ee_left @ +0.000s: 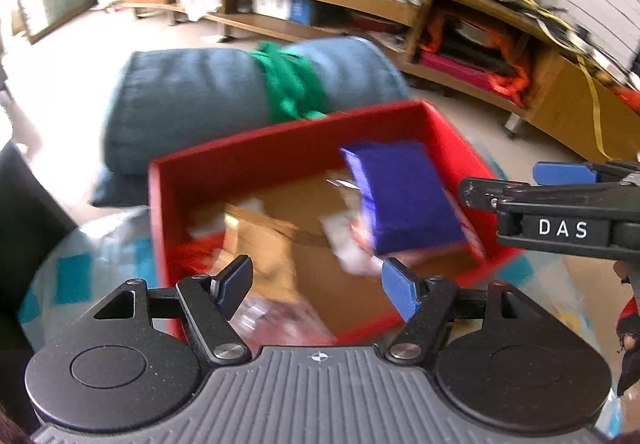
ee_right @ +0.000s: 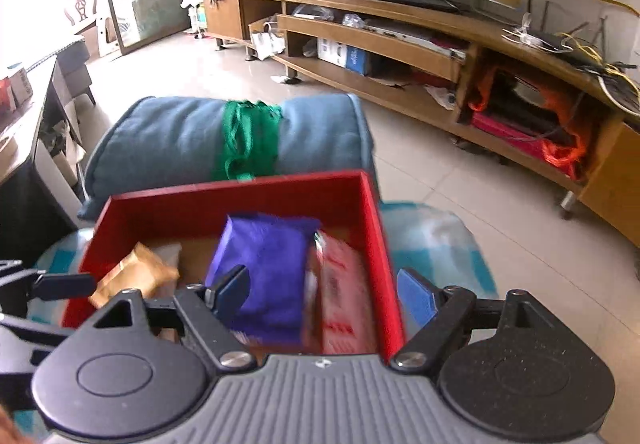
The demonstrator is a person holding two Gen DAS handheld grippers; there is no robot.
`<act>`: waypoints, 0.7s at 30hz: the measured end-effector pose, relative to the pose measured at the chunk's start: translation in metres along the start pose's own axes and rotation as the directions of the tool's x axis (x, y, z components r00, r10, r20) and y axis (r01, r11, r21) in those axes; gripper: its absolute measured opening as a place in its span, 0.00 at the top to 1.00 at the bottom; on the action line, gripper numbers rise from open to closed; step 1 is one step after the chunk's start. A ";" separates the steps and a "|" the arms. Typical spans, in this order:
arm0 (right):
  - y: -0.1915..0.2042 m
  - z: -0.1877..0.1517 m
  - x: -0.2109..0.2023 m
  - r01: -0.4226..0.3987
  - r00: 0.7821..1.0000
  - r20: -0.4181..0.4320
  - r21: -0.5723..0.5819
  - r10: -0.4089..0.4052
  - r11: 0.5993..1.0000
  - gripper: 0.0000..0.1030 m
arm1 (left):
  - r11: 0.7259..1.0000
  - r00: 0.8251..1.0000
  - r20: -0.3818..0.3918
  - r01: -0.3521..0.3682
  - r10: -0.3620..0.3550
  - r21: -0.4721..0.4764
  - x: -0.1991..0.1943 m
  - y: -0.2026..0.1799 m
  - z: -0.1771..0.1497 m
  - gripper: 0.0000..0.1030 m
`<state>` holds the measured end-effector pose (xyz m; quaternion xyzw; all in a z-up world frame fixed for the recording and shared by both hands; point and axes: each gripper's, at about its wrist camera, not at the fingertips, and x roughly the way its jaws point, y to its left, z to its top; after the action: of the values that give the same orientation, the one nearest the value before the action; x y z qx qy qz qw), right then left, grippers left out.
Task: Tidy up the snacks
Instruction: 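Release the purple pack into the tray with the right tool, then move the left tool to the Kaprons pack and the right tool to the yellow snack bag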
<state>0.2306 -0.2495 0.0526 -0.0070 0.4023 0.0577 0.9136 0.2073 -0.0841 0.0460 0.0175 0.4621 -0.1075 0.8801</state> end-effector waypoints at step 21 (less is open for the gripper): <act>-0.080 -0.063 -0.050 -0.045 0.997 -0.061 0.146 0.054 0.988 0.22 | 0.866 0.963 -0.129 0.269 -0.237 0.422 0.059 -0.106 -0.045 0.24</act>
<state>0.1595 -0.3380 0.0437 0.0672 0.4350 0.0509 0.8965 0.1819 -0.1925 -0.0206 0.1568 0.4564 -0.3216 0.8147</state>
